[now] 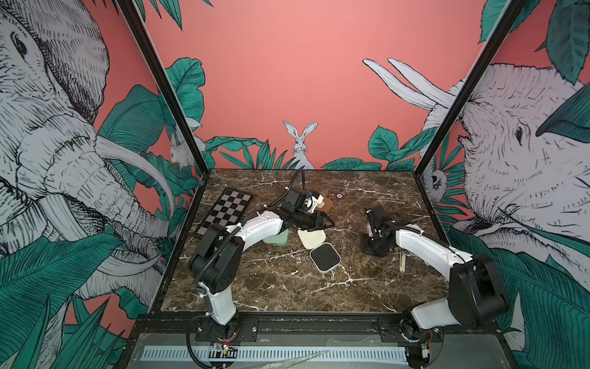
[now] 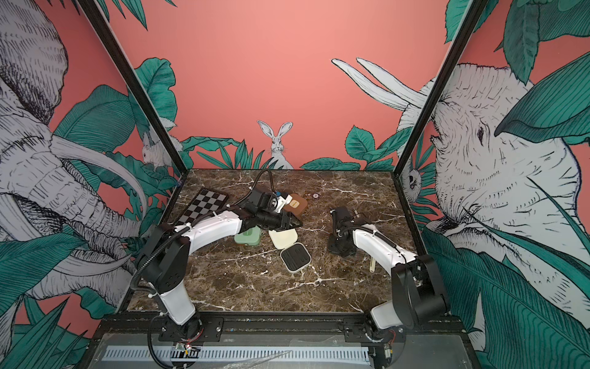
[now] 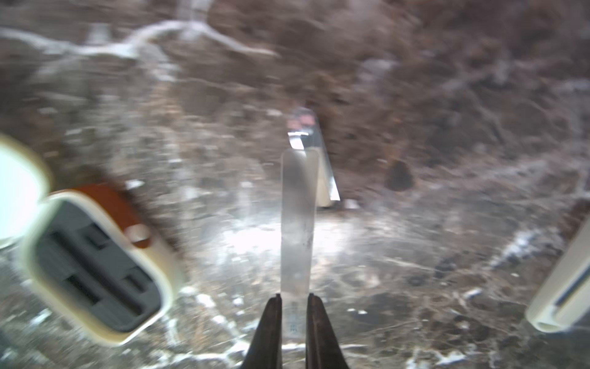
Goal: Organize nail clipper sets
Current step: Pick up the component of the nail clipper set from the center of the board.
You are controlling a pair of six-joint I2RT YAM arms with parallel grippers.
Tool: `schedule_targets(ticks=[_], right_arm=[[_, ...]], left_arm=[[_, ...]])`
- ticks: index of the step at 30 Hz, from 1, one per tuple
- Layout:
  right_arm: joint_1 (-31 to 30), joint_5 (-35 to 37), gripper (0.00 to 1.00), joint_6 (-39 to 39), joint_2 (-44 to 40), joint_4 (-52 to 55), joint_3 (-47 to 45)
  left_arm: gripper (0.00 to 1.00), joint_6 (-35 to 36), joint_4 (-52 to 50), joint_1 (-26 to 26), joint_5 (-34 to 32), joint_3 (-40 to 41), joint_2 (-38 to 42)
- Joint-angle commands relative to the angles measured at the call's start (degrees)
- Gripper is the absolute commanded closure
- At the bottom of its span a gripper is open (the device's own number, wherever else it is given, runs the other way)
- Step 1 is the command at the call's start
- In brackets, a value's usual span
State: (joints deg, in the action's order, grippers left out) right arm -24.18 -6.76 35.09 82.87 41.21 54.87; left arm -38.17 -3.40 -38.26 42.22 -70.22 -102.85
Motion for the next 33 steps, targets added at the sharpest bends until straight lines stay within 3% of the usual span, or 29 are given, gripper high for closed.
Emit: schedule_targets(ticks=[1,7,18,23,33], right_arm=[[-3.9,-2.4,0.87,2.2,0.8,1.4,4.6],[-8.6,-5.7,0.87,4.1,2.3,0.1,10.8],[-10.6,-7.6,0.87,5.4,3.1,-1.2,13.7],[-10.8,-8.2,0.87,5.6,3.0,-1.7,13.3],[-11.1,-8.5,0.86,5.5,2.6,-1.7,13.4]], left_arm=[[0.47,-4.3,4.0,-1.5,4.8,-2.8,-1.2],[0.52,-5.2,3.4,-4.2,2.9,-3.5,-3.3],[0.55,-4.6,2.1,-4.5,0.1,-1.6,-1.4],[0.69,-6.5,5.1,-4.5,0.5,-1.1,-1.8],[0.82,-6.6,4.9,-4.5,1.1,-1.2,-1.7]])
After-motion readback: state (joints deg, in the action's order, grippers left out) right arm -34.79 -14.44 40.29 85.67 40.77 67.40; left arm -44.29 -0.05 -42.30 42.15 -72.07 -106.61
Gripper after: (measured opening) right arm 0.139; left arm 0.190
